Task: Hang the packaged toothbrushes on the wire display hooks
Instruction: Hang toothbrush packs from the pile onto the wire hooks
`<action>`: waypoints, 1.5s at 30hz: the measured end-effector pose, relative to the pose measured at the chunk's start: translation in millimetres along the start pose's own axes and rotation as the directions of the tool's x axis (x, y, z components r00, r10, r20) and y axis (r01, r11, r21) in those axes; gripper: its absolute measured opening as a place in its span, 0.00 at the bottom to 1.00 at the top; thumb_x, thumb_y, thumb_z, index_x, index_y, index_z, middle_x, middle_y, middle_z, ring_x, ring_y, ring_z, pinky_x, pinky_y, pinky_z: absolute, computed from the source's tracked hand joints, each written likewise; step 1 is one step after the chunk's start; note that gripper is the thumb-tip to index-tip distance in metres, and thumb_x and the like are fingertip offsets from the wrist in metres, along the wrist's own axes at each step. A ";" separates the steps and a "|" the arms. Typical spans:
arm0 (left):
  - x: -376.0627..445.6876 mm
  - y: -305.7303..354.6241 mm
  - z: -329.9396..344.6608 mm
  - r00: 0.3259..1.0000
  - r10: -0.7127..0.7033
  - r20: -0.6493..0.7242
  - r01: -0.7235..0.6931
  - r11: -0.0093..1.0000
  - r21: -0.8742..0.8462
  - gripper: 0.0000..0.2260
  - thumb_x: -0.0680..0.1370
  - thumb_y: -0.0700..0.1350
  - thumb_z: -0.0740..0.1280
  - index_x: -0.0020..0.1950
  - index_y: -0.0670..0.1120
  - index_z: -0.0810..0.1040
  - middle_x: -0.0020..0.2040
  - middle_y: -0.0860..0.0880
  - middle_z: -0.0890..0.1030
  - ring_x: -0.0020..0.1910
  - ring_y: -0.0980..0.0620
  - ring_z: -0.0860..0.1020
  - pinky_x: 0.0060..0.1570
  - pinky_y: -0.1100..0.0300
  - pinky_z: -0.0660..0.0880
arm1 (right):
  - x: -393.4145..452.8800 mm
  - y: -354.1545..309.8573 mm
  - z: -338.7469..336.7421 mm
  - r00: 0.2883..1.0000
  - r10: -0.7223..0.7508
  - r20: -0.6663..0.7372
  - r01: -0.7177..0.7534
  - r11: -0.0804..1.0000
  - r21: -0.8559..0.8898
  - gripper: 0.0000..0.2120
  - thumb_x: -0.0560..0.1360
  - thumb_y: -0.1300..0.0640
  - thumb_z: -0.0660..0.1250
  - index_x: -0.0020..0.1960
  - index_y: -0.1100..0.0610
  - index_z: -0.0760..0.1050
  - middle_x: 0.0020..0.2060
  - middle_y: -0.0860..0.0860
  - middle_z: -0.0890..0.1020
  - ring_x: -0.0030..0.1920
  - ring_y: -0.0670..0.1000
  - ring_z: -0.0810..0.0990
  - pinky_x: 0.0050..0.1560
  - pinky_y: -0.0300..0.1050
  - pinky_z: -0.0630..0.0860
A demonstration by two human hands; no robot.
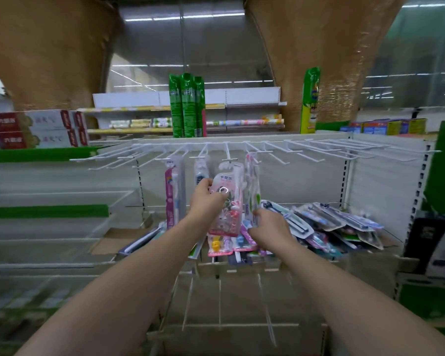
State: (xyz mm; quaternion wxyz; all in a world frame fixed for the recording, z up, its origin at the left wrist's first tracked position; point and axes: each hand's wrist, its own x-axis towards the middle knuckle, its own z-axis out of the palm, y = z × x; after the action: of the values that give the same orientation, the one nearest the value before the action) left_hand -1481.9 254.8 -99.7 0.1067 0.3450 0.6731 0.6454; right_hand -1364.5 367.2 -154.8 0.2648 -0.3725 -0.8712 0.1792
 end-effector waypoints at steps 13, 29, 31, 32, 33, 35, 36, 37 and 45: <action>36.5 -16.6 22.8 0.994 -0.052 -0.100 0.056 0.998 0.037 0.09 0.80 0.37 0.67 0.58 0.48 0.77 0.44 0.49 0.80 0.35 0.53 0.75 0.31 0.61 0.71 | 31.2 13.5 6.6 0.999 -0.030 0.018 0.031 1.000 -0.008 0.23 0.72 0.54 0.70 0.66 0.51 0.76 0.52 0.54 0.84 0.46 0.55 0.77 0.40 0.44 0.70; 75.7 -39.7 34.3 0.978 -0.179 -0.108 0.207 0.750 0.629 0.21 0.79 0.62 0.64 0.53 0.45 0.81 0.46 0.45 0.83 0.43 0.44 0.82 0.40 0.56 0.77 | 55.1 31.4 13.5 1.000 0.006 0.009 -0.006 0.999 0.037 0.14 0.73 0.49 0.72 0.58 0.48 0.80 0.52 0.53 0.84 0.48 0.55 0.80 0.47 0.46 0.79; 69.7 -43.9 32.3 0.974 -0.218 -0.061 0.199 0.694 0.692 0.24 0.77 0.65 0.65 0.50 0.43 0.81 0.44 0.45 0.82 0.42 0.45 0.81 0.37 0.57 0.74 | 51.2 33.3 14.8 1.000 0.012 0.016 -0.012 0.999 0.042 0.14 0.74 0.46 0.72 0.59 0.48 0.81 0.52 0.52 0.84 0.50 0.56 0.81 0.50 0.48 0.80; 66.1 -46.5 31.8 0.975 -0.220 -0.039 0.181 0.675 0.715 0.25 0.77 0.66 0.66 0.48 0.43 0.81 0.42 0.46 0.81 0.39 0.47 0.80 0.35 0.58 0.73 | 48.7 33.8 15.9 1.000 0.014 0.021 -0.015 0.999 0.039 0.15 0.75 0.45 0.71 0.60 0.48 0.81 0.53 0.52 0.84 0.51 0.56 0.81 0.50 0.47 0.80; 62.3 -48.9 31.7 0.977 -0.212 -0.027 0.162 0.654 0.738 0.23 0.77 0.65 0.66 0.47 0.44 0.80 0.41 0.47 0.81 0.37 0.48 0.79 0.34 0.58 0.72 | 46.2 33.8 17.5 1.000 0.014 0.028 -0.015 0.999 0.039 0.15 0.76 0.44 0.70 0.60 0.49 0.80 0.52 0.52 0.84 0.51 0.56 0.81 0.49 0.47 0.79; 54.6 -53.7 32.4 0.983 -0.183 0.000 0.112 0.600 0.792 0.18 0.79 0.61 0.67 0.48 0.45 0.81 0.40 0.48 0.80 0.37 0.49 0.78 0.36 0.57 0.73 | 39.7 32.7 22.2 1.000 0.013 0.027 -0.014 0.999 0.049 0.14 0.77 0.44 0.68 0.58 0.49 0.81 0.50 0.52 0.85 0.48 0.55 0.81 0.43 0.44 0.75; 50.6 -56.1 33.2 0.986 -0.163 0.020 0.078 0.573 0.816 0.16 0.79 0.59 0.67 0.49 0.46 0.81 0.41 0.48 0.80 0.39 0.48 0.79 0.38 0.57 0.75 | 36.0 32.1 24.6 1.000 0.007 0.020 -0.008 0.999 0.050 0.13 0.76 0.45 0.68 0.58 0.49 0.81 0.49 0.52 0.85 0.47 0.55 0.80 0.41 0.44 0.73; 46.5 -58.5 34.3 0.989 -0.142 0.048 0.038 0.546 0.837 0.14 0.79 0.57 0.66 0.50 0.47 0.81 0.42 0.47 0.80 0.41 0.47 0.80 0.41 0.55 0.77 | 32.7 32.0 26.9 1.000 0.005 0.020 -0.006 0.999 0.044 0.13 0.76 0.47 0.67 0.58 0.50 0.81 0.48 0.53 0.85 0.47 0.56 0.81 0.41 0.44 0.73; 17.7 -82.6 44.6 0.960 0.093 0.265 -0.280 0.383 0.880 0.10 0.80 0.50 0.61 0.52 0.48 0.79 0.53 0.45 0.80 0.52 0.43 0.79 0.47 0.55 0.73 | 9.7 44.8 26.0 0.993 0.086 0.077 -0.089 0.995 0.038 0.21 0.72 0.56 0.71 0.66 0.52 0.77 0.55 0.54 0.83 0.52 0.56 0.81 0.48 0.46 0.77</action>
State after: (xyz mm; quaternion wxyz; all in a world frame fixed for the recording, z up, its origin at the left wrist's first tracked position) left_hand -1495.7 306.8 -178.6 -0.1142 0.4747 0.8597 0.1501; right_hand -1360.7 400.9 -195.1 0.2313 -0.3977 -0.8595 0.2227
